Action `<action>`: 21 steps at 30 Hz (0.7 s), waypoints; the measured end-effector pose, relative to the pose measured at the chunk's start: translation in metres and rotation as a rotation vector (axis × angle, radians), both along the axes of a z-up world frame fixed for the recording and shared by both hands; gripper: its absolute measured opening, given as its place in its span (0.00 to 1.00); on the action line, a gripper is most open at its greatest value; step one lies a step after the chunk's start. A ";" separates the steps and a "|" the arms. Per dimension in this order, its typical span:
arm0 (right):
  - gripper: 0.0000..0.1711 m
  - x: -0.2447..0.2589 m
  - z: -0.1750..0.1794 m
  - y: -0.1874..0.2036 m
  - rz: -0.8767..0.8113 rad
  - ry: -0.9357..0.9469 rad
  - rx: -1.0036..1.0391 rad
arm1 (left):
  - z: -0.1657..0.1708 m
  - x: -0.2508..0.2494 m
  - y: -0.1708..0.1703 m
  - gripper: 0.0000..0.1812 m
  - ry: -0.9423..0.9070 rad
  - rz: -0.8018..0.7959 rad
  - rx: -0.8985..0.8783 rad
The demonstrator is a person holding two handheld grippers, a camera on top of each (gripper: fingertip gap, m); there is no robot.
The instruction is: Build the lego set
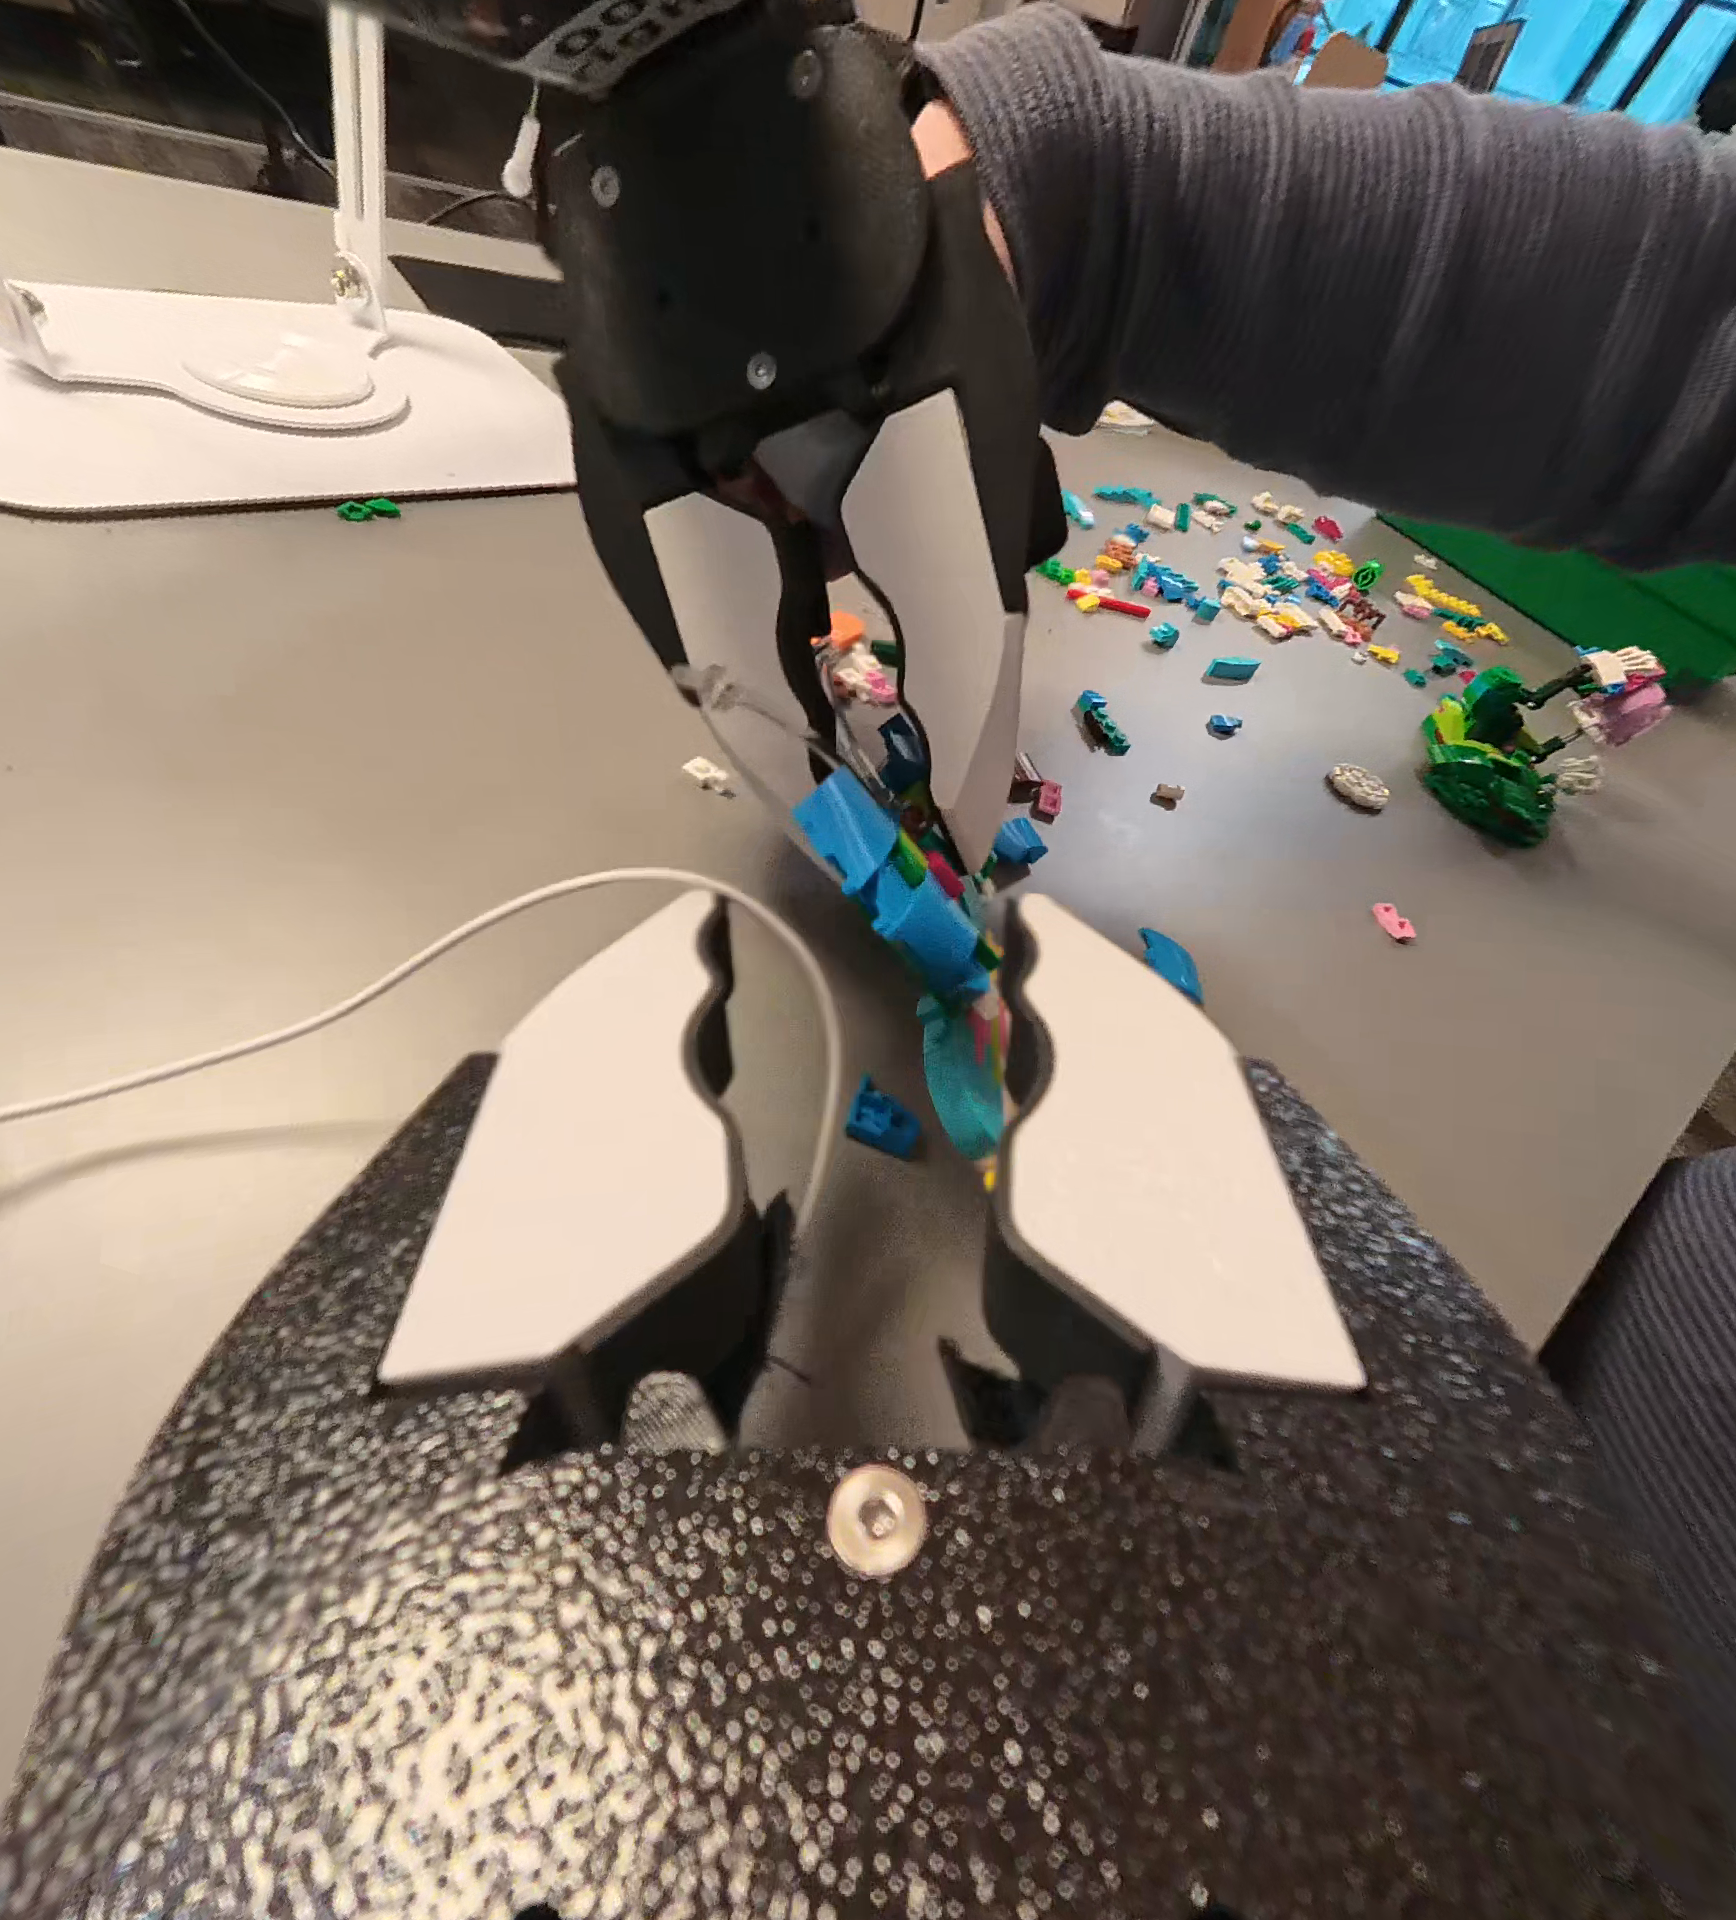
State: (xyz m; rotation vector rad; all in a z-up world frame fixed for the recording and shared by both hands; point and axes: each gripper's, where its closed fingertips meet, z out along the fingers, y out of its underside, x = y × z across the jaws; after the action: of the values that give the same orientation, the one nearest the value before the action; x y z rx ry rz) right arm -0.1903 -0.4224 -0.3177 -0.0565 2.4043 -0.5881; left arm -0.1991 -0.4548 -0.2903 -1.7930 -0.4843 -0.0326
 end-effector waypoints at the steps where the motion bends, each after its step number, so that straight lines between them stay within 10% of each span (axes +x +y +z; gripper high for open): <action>1: 0.11 -0.002 0.001 0.001 -0.003 0.021 -0.004 | 0.000 0.001 0.000 0.32 0.010 0.014 -0.013; 7: 0.10 -0.019 0.016 0.015 -0.018 0.276 0.020 | 0.022 0.000 -0.007 0.41 0.310 0.260 -0.085; 21: 0.10 -0.038 0.075 0.009 -0.076 0.578 -0.096 | 0.033 -0.015 0.019 0.49 0.109 0.261 0.085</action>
State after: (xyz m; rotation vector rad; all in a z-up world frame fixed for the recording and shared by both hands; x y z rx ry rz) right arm -0.2283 -0.4131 -0.2430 -0.2017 2.9424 -0.8092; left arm -0.2143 -0.4358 -0.2571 -1.6271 -0.6249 0.2213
